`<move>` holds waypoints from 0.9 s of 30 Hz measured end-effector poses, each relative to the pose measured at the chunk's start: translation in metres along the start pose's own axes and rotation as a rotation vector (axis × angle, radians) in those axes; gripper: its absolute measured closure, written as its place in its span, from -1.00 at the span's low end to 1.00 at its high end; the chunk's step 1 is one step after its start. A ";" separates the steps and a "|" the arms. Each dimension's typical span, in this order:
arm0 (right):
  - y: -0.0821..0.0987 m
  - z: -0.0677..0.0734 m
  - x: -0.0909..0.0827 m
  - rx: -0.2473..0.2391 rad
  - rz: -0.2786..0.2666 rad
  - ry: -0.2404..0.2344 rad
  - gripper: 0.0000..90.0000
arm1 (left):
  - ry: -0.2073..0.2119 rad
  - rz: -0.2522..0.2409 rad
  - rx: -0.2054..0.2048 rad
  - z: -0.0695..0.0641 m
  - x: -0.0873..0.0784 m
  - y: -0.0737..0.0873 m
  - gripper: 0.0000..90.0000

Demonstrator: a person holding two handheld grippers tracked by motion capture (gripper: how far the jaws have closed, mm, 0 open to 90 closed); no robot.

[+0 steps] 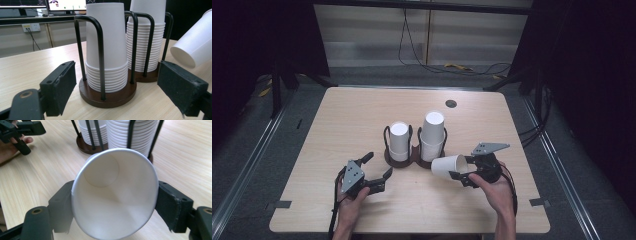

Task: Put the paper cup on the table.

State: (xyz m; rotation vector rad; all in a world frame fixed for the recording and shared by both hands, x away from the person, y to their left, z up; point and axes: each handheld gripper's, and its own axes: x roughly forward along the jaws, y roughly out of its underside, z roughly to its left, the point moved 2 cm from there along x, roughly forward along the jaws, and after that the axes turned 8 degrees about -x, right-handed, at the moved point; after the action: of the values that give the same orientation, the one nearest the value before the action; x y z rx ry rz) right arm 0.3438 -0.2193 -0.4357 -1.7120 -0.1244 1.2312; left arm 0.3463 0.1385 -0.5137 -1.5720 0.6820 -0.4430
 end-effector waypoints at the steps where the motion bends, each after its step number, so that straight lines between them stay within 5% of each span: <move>1: -0.001 -0.002 -0.001 -0.002 0.001 -0.006 -0.47 | 0.001 0.004 0.008 -0.002 0.001 0.000 -0.65; 10: -0.009 -0.021 -0.012 0.020 0.060 0.036 -0.46 | -0.031 0.003 0.021 -0.004 0.001 0.000 -0.66; 19: -0.023 -0.032 -0.021 0.003 0.126 0.059 -0.46 | -0.010 -0.004 0.031 -0.004 0.000 0.001 -0.65; 27: -0.031 -0.044 -0.020 -0.004 0.234 0.074 -0.46 | -0.039 -0.026 0.005 -0.002 -0.002 0.001 -0.65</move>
State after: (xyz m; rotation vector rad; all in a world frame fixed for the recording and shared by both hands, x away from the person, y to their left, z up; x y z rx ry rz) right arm 0.3812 -0.2433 -0.3990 -1.8114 0.1213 1.3350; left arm 0.3435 0.1385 -0.5139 -1.5822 0.6305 -0.4324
